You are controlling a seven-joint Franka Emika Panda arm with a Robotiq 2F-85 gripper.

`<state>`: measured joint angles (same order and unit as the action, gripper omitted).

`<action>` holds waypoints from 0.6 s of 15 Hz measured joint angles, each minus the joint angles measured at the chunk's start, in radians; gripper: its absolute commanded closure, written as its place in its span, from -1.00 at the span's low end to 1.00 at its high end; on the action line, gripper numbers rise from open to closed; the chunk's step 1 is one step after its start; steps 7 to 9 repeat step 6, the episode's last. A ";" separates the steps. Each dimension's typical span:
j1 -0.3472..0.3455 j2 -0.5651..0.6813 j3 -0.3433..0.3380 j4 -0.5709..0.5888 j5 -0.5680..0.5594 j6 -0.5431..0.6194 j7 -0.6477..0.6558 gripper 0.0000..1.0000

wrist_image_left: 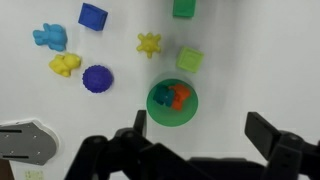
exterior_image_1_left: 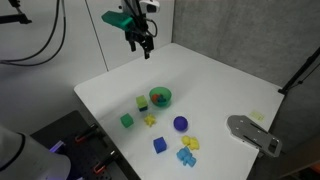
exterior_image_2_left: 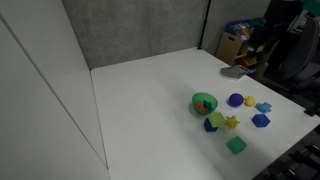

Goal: Remove the blue toy from on top of the yellow block and put it in the green bowl

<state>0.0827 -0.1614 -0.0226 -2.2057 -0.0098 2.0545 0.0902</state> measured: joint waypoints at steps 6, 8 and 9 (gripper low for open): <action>-0.010 -0.084 0.000 0.000 0.006 -0.094 -0.030 -1.00; -0.010 -0.084 0.000 0.000 0.006 -0.094 -0.030 -1.00; -0.010 -0.084 0.000 0.000 0.006 -0.094 -0.030 -1.00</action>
